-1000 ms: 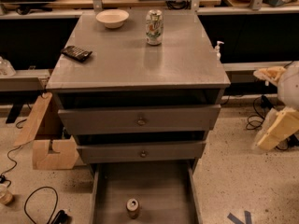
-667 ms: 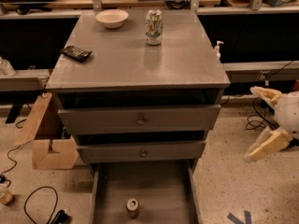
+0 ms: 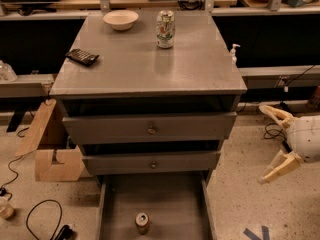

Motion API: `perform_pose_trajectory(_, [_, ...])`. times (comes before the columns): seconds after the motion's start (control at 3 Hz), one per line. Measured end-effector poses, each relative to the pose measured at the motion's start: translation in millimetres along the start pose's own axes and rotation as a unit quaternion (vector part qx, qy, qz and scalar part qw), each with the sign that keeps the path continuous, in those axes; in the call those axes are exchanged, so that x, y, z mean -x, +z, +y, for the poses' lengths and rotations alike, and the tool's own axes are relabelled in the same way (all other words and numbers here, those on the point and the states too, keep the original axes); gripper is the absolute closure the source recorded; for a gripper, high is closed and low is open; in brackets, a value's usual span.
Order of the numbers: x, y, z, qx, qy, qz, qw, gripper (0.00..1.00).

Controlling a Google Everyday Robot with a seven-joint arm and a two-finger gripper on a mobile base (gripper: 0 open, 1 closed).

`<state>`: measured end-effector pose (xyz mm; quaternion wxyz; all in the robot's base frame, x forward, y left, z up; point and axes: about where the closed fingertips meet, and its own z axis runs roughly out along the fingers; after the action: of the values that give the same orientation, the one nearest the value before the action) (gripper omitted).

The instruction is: Pick orange can from bottom drawer and place on counter

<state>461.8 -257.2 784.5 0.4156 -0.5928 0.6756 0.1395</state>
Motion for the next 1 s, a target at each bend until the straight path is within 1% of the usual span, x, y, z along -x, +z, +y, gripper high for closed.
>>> perform_pose_trajectory(0.33, [-21, 36, 7, 0.016, 0.016, -0.029, 0.9993, 0.00])
perform_pose_trajectory(0.67, [-50, 97, 35, 0.051, 0.011, -0.068, 0.9963, 0.00])
perform_pose_trajectory(1.0, [-71, 153, 76, 0.088, -0.011, -0.096, 0.9914, 0.00])
